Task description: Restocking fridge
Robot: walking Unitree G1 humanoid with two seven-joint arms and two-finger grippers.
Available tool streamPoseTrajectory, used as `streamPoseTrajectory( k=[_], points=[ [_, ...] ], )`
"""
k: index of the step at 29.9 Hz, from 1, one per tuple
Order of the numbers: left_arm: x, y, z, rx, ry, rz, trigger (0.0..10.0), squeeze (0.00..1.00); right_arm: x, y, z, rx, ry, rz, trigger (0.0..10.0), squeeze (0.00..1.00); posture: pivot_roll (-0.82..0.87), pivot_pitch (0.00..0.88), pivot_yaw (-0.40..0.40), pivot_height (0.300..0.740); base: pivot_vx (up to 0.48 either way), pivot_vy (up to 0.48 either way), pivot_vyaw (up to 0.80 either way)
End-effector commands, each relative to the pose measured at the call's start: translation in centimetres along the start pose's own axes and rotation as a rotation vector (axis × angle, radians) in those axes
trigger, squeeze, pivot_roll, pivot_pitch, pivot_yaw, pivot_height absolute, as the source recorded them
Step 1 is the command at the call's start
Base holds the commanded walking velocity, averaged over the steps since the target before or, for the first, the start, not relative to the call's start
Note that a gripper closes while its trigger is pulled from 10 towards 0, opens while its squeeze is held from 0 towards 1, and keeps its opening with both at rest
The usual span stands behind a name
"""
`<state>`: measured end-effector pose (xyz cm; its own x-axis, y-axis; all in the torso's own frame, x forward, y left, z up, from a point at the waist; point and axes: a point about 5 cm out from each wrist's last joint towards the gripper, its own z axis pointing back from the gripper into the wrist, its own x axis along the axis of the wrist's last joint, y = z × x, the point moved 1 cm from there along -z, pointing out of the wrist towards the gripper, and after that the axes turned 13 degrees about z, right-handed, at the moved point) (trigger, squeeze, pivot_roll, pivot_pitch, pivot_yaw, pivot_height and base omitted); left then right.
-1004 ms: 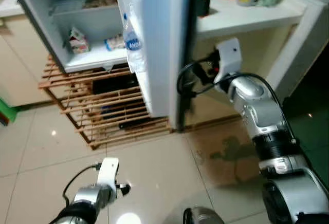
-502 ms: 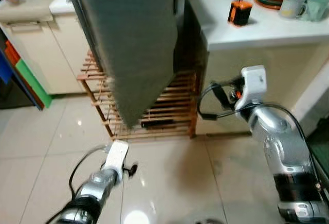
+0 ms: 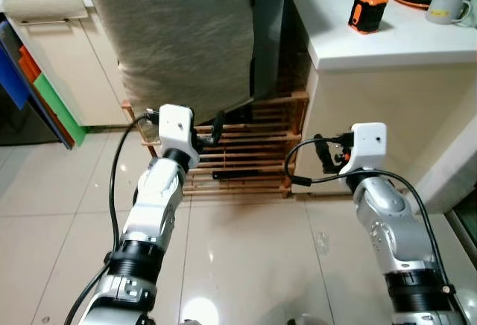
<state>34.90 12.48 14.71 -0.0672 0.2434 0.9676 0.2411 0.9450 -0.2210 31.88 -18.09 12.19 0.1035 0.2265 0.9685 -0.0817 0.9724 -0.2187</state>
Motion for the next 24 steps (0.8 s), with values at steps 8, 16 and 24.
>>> streamPoseTrajectory(
  k=[8, 16, 24],
  points=[
    [0.9, 0.9, 0.1, 0.093, 0.021, -0.051, 10.0, 0.0, 1.6, 1.3, -1.5, 0.002, -0.072, 0.03, 10.0, 0.0, -0.17, 0.0, 0.07, 0.74, 0.0, 0.263, 0.23],
    [1.1, 1.2, 0.3, 0.116, 0.026, -0.03, 10.0, 0.0, 1.2, 2.3, -1.3, 0.022, -0.077, 0.032, 10.0, 0.0, -0.17, 0.0, 0.068, 0.74, 0.126, 0.204, 0.0],
    [1.0, 1.0, 0.3, 0.111, 0.037, -0.03, 10.0, 0.0, 1.4, 2.6, -1.5, 0.031, -0.087, 0.029, 10.0, 0.0, -0.17, 0.0, 0.07, 0.74, 0.279, 0.39, 0.0]
  ],
)
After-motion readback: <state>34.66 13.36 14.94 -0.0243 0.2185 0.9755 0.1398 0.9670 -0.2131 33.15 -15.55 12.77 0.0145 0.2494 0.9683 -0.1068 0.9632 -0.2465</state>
